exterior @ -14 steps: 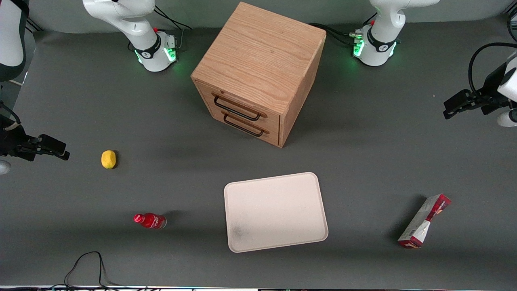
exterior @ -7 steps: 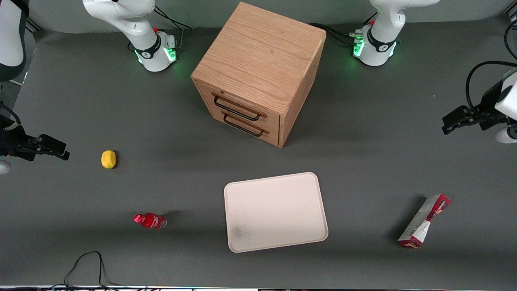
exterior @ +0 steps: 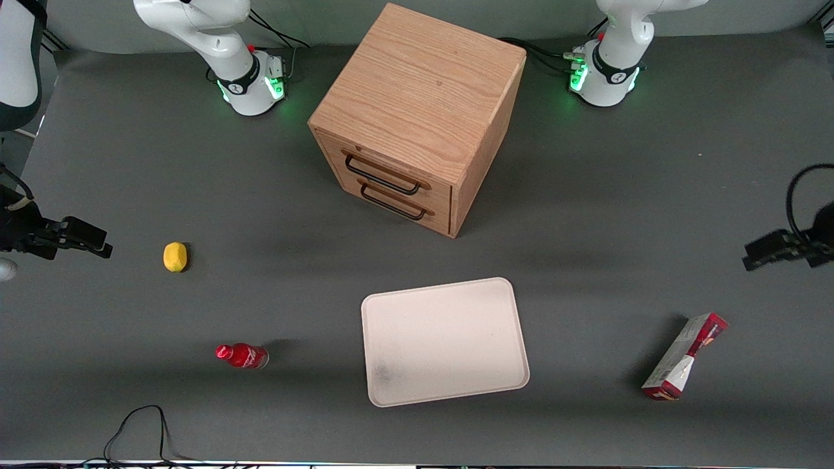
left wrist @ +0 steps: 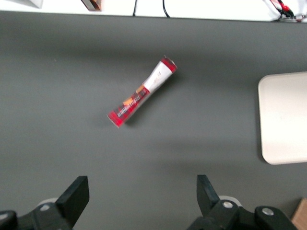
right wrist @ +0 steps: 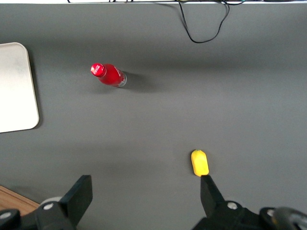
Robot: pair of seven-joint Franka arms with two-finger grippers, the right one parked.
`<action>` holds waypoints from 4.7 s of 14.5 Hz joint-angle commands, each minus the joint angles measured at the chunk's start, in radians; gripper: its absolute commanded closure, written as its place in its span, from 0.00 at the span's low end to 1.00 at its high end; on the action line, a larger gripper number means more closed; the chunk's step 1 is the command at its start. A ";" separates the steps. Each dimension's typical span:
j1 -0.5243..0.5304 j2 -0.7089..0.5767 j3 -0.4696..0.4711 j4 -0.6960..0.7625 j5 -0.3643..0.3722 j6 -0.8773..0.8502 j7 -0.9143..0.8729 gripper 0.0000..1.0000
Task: Place red cookie box on tray
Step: 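Lower the open left gripper down over the red cookie box, then close the left gripper on the end of the red cookie box, then lift the box upright with the left gripper and carry toward tray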
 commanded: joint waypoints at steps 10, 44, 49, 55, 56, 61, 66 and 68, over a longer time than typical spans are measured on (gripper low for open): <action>0.022 0.245 -0.002 0.278 0.030 -0.009 0.336 0.00; 0.048 0.487 -0.021 -0.106 0.033 0.602 0.778 0.00; 0.042 0.485 -0.021 -0.113 0.017 0.622 0.746 0.44; 0.042 0.479 -0.021 -0.112 0.008 0.599 0.703 1.00; 0.042 0.479 -0.021 -0.110 0.007 0.597 0.703 1.00; 0.036 0.446 -0.021 -0.049 0.004 0.434 0.700 1.00; 0.036 0.397 -0.021 0.112 0.001 0.125 0.673 1.00; 0.029 0.370 -0.023 0.167 -0.001 0.028 0.640 1.00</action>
